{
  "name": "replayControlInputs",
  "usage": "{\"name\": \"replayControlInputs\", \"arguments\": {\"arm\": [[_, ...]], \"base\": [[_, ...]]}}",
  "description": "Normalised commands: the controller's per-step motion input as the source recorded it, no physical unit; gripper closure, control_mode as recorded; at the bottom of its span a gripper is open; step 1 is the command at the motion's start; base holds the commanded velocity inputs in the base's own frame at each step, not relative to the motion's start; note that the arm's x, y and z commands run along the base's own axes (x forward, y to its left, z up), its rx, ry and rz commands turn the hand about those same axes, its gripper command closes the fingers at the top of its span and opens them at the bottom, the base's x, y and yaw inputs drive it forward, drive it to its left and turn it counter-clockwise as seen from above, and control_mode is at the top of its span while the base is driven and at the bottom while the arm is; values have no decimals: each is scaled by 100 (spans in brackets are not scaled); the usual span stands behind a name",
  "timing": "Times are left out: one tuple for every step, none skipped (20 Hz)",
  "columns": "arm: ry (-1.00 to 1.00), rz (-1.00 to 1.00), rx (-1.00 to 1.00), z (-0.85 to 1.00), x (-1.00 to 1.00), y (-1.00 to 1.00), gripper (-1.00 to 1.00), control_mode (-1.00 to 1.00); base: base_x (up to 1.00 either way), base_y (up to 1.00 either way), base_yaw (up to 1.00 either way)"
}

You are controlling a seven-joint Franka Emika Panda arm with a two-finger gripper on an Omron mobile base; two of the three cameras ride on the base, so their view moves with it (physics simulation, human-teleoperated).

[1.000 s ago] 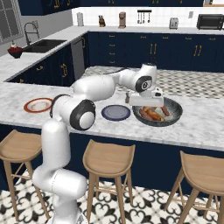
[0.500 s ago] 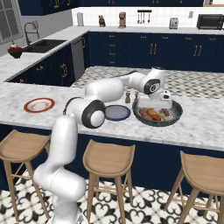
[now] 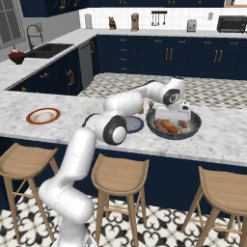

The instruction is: Place one bun and one sausage from the bowl on each plate.

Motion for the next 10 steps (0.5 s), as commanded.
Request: {"name": "replayControlInputs", "arguments": {"arm": [[0, 0, 0, -37, 29, 0, -100, -100], [0, -1, 0, -34, 31, 2, -100, -100], [0, -1, 0, -34, 31, 1, -100, -100], [0, -1, 0, -32, 29, 3, -100, -100], [-4, -2, 0, -30, 18, 1, -100, -100], [-5, -2, 0, -29, 12, 0, -100, -100], [-7, -2, 0, -24, 7, 0, -100, -100], [-8, -1, 0, -24, 4, 0, -100, -100], [-7, -1, 0, -24, 4, 1, -100, -100], [-6, -1, 0, -24, 5, 0, -100, -100]], "base": [[0, 0, 0], [0, 0, 0], [0, 0, 0], [0, 0, 0], [0, 0, 0], [0, 0, 0], [0, 0, 0], [0, 0, 0], [0, 0, 0], [0, 0, 0]]}}
